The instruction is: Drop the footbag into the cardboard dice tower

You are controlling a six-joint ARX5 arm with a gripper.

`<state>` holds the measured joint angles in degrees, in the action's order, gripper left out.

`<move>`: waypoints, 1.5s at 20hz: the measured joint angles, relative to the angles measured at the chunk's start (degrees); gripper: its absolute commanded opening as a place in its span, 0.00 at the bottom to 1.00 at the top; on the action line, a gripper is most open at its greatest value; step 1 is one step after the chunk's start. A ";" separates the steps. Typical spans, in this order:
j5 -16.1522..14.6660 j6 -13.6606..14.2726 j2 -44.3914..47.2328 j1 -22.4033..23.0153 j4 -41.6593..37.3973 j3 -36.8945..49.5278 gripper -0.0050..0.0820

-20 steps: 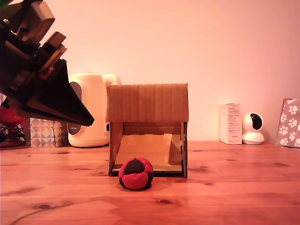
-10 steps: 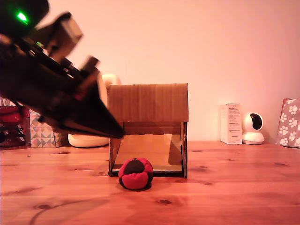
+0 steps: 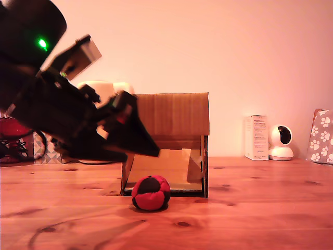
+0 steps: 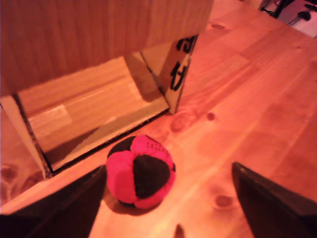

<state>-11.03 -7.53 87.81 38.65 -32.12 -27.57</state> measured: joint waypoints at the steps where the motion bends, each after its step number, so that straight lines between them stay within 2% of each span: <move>1: 0.48 -0.52 1.57 0.00 -1.60 0.00 0.95; 5: 2.14 -2.32 7.78 0.00 -6.58 0.00 0.95; 9: 2.43 -2.86 10.78 0.00 -10.36 0.00 0.95; 11: 2.47 -4.31 11.78 0.00 -10.62 -0.17 0.95; 15: 2.84 -5.35 12.63 0.00 -10.67 -1.84 0.95; 20: 3.06 -5.44 13.33 0.00 -10.71 -2.86 0.95; 25: 3.21 -5.44 18.21 0.00 -10.71 -4.90 0.94; 26: 3.21 -5.44 18.21 0.00 -10.47 -5.18 0.88; 27: 3.21 -5.44 18.21 0.00 -10.27 -5.38 0.75; 29: 3.21 -5.46 18.21 0.00 -10.05 -5.38 0.34; 30: 3.21 -5.46 18.21 0.00 -9.86 -5.38 0.18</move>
<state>-7.81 -12.99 106.02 38.65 -41.98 -32.95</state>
